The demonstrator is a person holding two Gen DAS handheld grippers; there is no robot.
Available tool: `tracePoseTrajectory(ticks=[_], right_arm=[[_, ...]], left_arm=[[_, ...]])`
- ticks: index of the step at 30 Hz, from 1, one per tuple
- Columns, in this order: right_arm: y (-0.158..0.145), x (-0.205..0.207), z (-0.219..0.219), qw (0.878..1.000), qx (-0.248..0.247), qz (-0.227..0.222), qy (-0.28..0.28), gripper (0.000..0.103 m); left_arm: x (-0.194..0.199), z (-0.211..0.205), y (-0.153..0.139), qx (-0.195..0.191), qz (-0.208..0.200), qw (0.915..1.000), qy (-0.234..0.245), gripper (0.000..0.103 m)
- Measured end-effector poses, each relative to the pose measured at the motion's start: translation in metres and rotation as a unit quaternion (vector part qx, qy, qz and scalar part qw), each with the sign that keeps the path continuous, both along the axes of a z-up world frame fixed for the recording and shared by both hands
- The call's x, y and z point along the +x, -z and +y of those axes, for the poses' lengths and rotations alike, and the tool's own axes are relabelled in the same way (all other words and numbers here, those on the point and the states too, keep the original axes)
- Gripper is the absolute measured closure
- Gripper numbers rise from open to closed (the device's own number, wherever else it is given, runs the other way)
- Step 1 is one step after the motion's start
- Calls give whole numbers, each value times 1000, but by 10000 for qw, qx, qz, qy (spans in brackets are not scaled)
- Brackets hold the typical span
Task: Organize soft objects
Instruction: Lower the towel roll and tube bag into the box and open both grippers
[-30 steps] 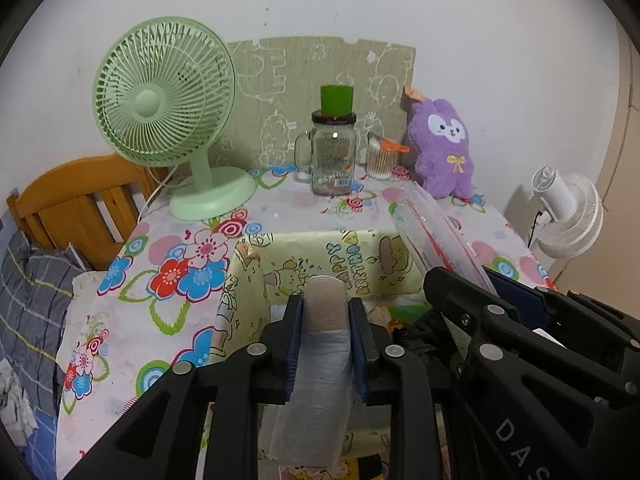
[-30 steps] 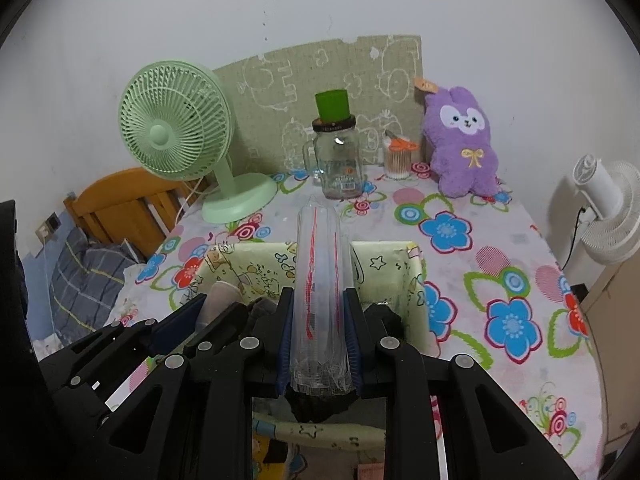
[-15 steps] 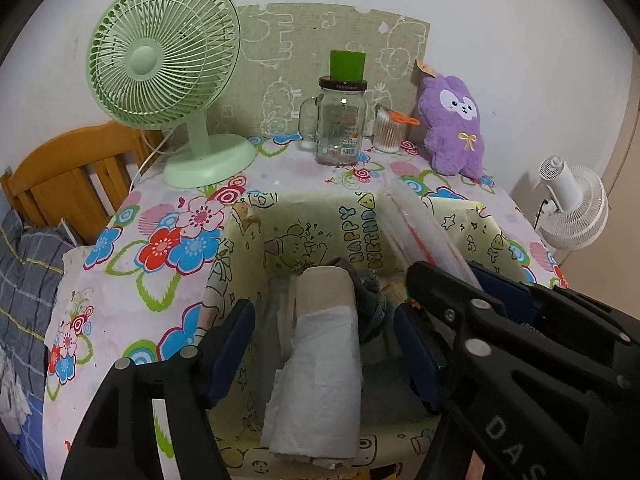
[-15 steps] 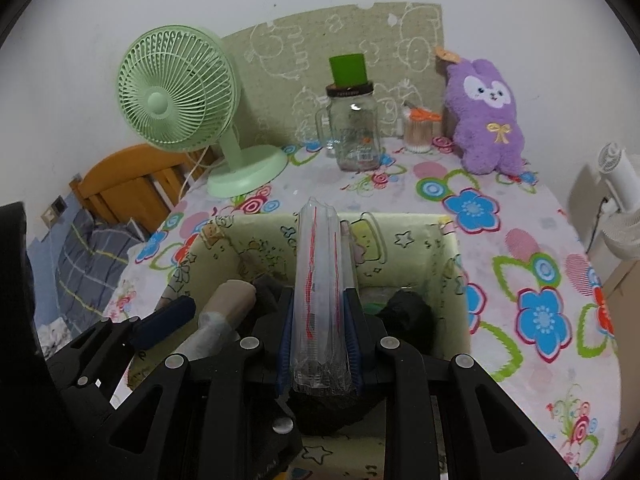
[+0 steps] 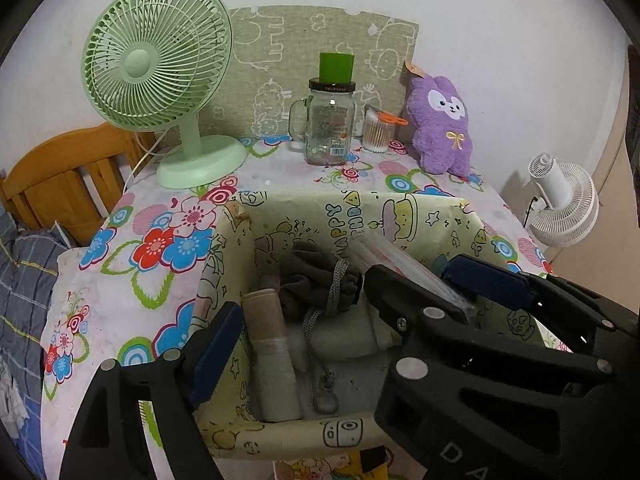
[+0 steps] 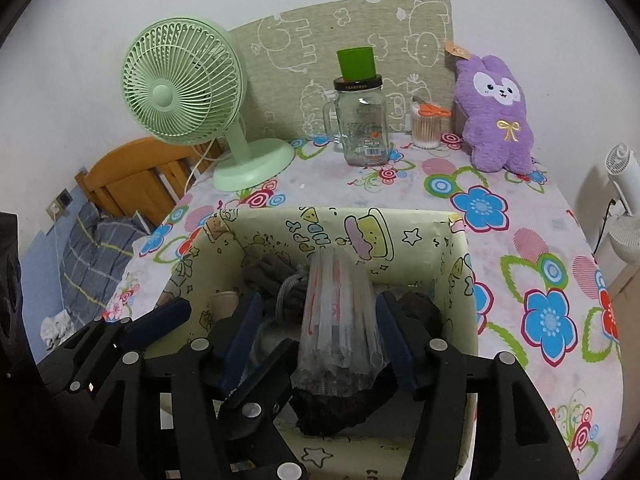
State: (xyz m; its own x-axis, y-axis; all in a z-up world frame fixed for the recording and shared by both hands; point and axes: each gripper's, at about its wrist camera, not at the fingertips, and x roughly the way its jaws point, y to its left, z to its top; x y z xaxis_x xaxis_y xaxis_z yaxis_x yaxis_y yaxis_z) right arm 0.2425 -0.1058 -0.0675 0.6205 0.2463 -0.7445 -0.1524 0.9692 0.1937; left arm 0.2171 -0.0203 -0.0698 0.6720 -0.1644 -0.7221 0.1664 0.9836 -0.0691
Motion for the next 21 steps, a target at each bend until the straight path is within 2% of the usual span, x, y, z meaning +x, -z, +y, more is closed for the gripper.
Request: tracePoseTrajectory(ticks=[3,5,21], right_arm=[[-4,-5,-2,10000,-10,-30,6,37],[-7,-8,-3,10000,-20,-77,21,30],[-41,-50,-12,9985,-170,-451,265,14]], left_arm=[[-4,-1,-3,29,-61,10000,-20,13],[-7,-2,-6,17,-84,10000,-3,12],[-50,-9,-36,74,-500,9987,19,7]])
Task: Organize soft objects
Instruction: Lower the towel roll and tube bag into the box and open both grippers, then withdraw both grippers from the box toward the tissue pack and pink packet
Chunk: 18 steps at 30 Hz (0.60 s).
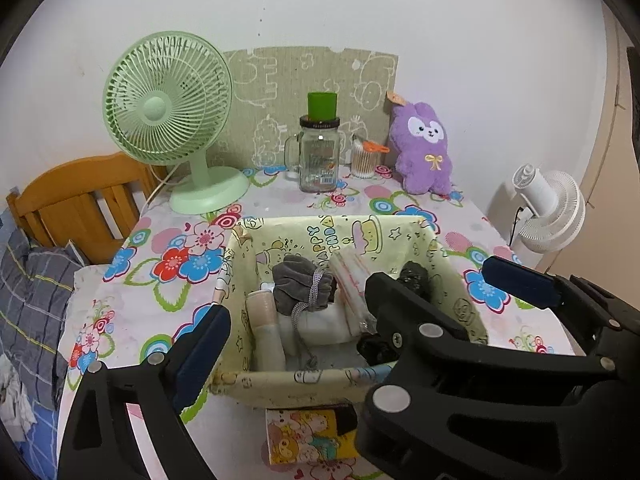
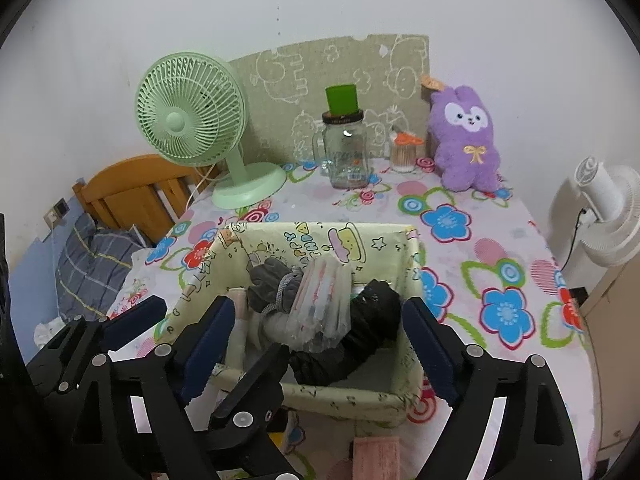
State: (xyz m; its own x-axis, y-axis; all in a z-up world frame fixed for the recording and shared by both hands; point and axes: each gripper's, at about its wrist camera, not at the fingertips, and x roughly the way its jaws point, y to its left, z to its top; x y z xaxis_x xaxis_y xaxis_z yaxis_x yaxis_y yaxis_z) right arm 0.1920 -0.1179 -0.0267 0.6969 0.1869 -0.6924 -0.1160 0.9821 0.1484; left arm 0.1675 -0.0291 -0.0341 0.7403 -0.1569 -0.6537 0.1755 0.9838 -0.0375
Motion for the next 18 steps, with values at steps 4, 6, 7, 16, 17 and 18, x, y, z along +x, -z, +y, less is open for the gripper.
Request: tracePoseTrajectory(ticks=[4,6,7,16,17,18], right_arm=[[-7,-12,-2,9999,-30,-79,56,12],[-10,-19,-2,9999,-38,-112,70,12],[-12,-22,-2,9999,-48,-127,88,12],[-29,-54,-3,9987,-152,-361,310,3],[-31,-59,-3,9985,-137,-403,352,2],[-32,-62,-4,9983,-133,-424,371,2]], left_arm=[[-12,-1,-7,18,-81,10000,-13,6],[-18,-2,-9,27,-109,9999,-39,6],[-21,-2,-11,31,-126,9999,-61,5],[-49,-2,-22,-66,-282,9996,-44,4],[-50,-2,-23,-59,-296,9995,-46,4],[-55,-2,-25,-52,-325,9994,-46,3]])
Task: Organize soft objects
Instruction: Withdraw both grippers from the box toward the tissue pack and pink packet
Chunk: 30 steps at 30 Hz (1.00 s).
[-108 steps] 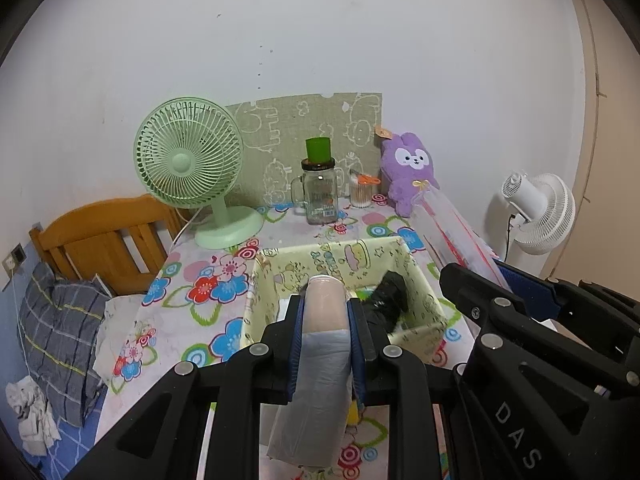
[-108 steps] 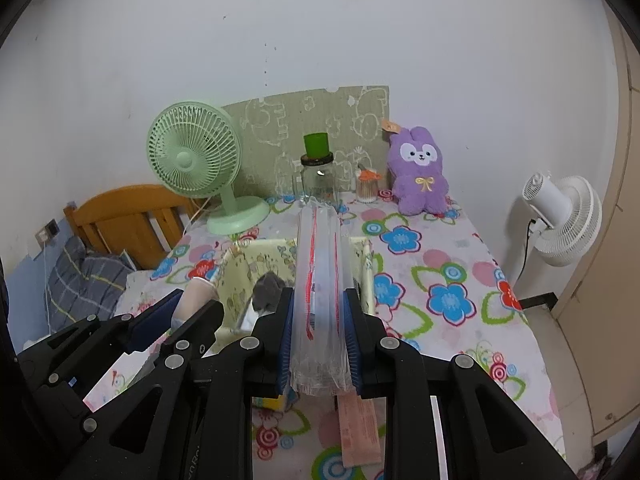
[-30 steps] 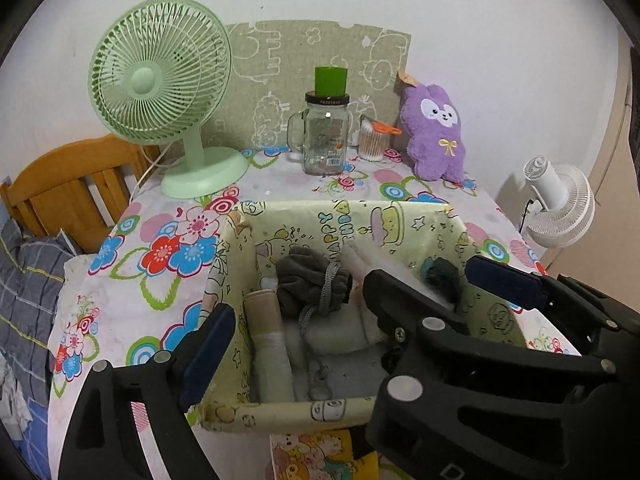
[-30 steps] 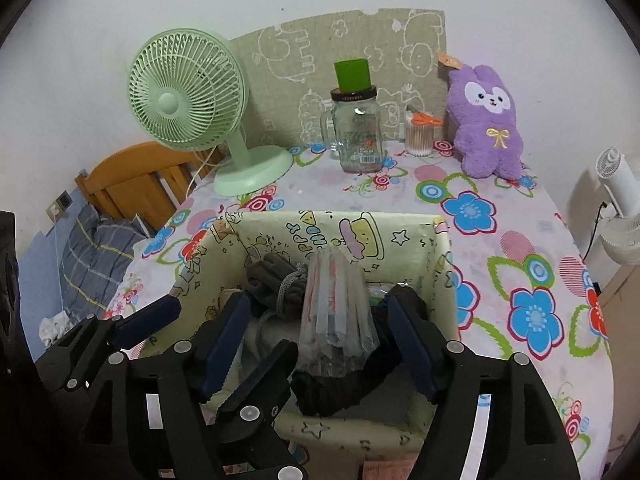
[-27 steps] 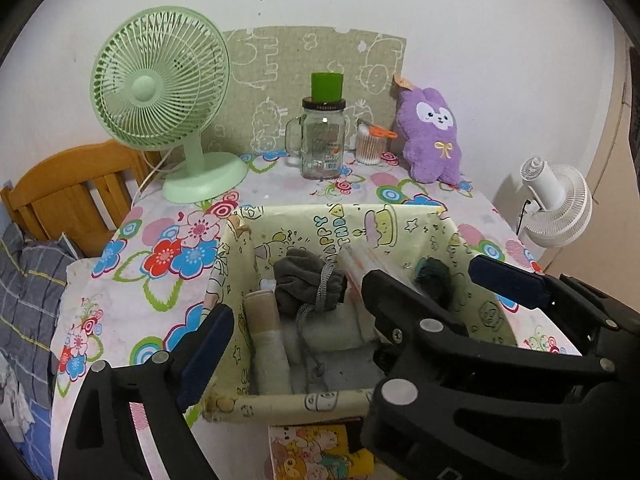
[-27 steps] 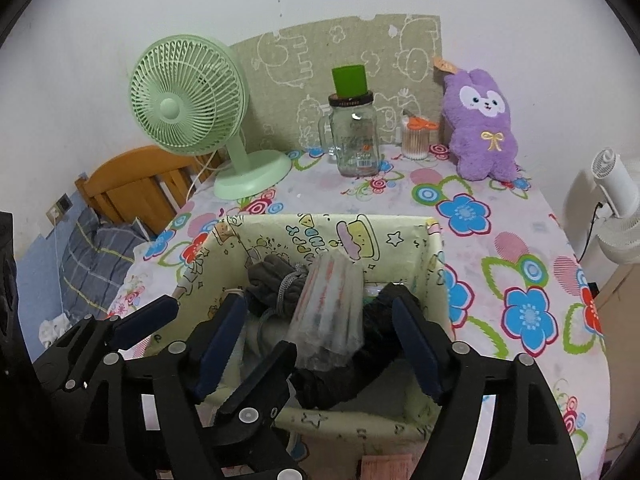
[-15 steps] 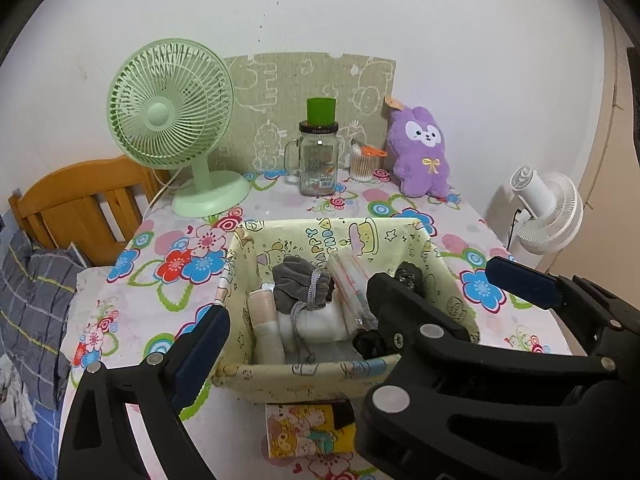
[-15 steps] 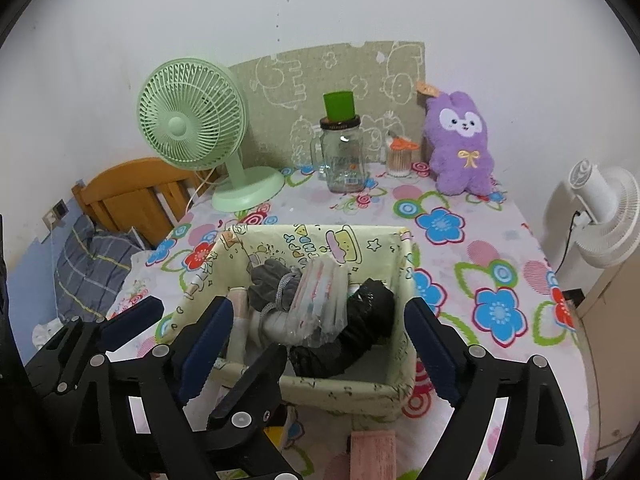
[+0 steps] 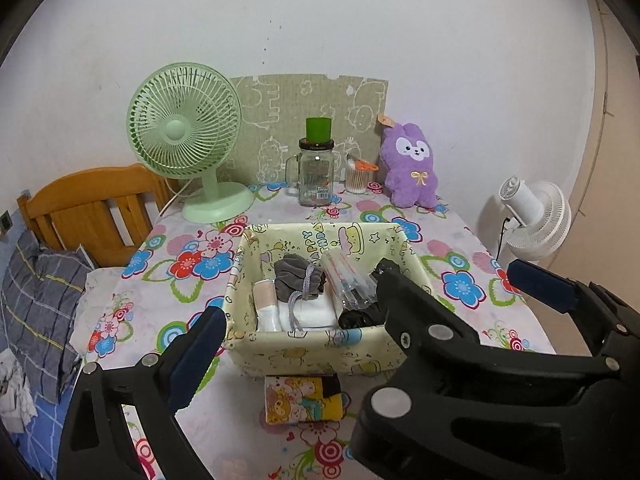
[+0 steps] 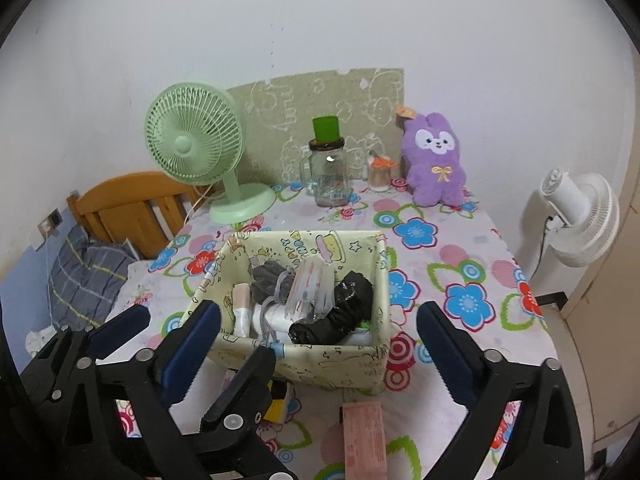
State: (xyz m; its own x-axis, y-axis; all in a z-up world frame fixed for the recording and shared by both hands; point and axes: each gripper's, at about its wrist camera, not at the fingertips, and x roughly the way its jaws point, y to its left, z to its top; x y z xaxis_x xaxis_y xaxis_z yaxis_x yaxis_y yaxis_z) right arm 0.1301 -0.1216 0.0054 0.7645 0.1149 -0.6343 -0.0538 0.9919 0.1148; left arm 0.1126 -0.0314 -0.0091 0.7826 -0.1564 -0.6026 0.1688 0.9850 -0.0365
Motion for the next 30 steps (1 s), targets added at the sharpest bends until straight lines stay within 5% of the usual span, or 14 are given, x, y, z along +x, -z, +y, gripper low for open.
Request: tracePoseTrajectory(ticks=[30], right_arm=[[-8,-74,-11,9990,-353,-122,225,2]], left_arm=[[-66,-13,4,-8,-270,9995,184,0]])
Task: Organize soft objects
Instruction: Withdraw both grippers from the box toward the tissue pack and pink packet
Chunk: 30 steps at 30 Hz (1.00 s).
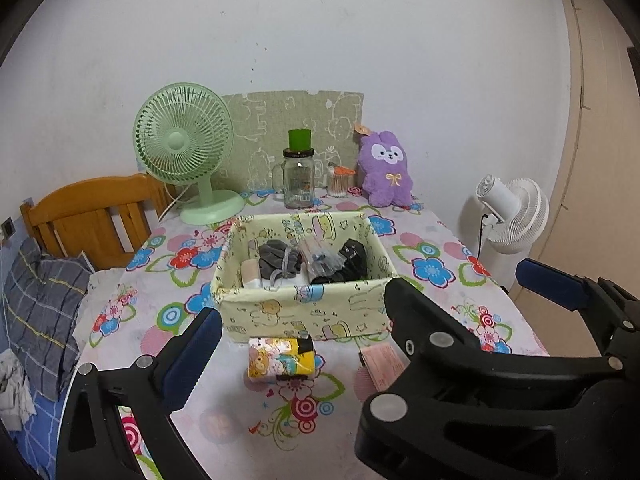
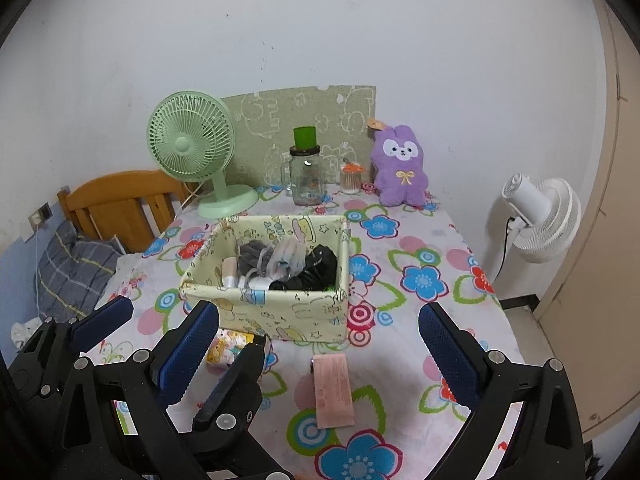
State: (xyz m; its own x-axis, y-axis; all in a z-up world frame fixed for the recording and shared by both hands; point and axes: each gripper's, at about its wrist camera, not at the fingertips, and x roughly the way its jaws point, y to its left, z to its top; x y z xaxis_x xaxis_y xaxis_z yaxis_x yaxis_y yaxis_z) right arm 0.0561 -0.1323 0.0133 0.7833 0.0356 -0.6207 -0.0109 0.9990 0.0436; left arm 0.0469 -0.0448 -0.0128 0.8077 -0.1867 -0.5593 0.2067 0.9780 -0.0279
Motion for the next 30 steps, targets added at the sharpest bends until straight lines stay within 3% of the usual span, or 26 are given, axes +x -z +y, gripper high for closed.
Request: tracePoseTrajectory(ticks=[18,27,30], right_arm=[[49,-3,-7,9994,25,237,-238,2],[87,7,-8,9978,42,594,-277,2],[99,13,-8,9967,127,749,-295,7]], left_arm=[[0,-8,47,-7,383,9992,121,4],[9,-10,84,67,750,9970,201,6],[16,-9,92,193,862,9960,154,10]])
